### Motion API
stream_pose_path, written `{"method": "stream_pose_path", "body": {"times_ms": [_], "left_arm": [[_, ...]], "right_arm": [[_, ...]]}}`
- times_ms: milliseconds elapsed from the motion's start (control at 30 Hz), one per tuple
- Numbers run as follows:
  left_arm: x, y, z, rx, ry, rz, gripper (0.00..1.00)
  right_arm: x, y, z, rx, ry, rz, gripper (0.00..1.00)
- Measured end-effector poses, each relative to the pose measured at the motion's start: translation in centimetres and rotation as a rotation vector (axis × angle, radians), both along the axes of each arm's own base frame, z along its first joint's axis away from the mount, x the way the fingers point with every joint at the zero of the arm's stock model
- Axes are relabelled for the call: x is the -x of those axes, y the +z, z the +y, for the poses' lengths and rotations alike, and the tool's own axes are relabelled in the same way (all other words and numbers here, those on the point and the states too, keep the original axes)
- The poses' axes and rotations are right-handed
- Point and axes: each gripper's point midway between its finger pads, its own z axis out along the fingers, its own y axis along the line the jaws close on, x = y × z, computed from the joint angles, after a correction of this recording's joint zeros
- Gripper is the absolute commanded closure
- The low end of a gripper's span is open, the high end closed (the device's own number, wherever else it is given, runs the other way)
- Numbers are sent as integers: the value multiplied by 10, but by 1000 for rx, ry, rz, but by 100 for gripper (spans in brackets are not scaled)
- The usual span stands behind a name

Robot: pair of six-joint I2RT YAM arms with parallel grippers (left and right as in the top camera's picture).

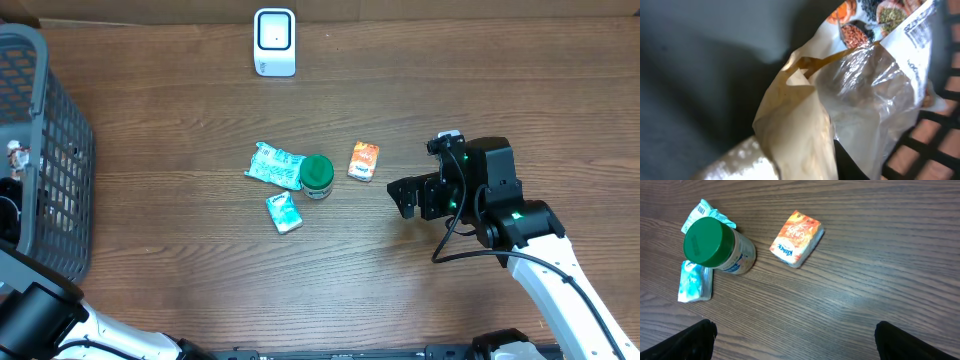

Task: Scan the item barcode
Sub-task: 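Reach the left gripper into the basket and grasp the clear snack bag, then drop the clear snack bag on the table left of the jar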

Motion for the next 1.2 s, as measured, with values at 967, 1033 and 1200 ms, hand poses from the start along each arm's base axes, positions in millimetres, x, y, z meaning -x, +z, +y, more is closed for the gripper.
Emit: {"method": "stream_pose_path", "body": {"times_ms": [967,1033,1200], "left_arm": [[25,378,-203,-365,-395,-534,96],[15,359,-227,-302,-473,-485,96],[-15,292,-270,-199,-639,-327,95]], "right_arm": [[-4,3,1,-4,0,-19,0],[-4,3,1,-5,0,-22,0],[-5,4,1,-6,0,-26,0]]}}
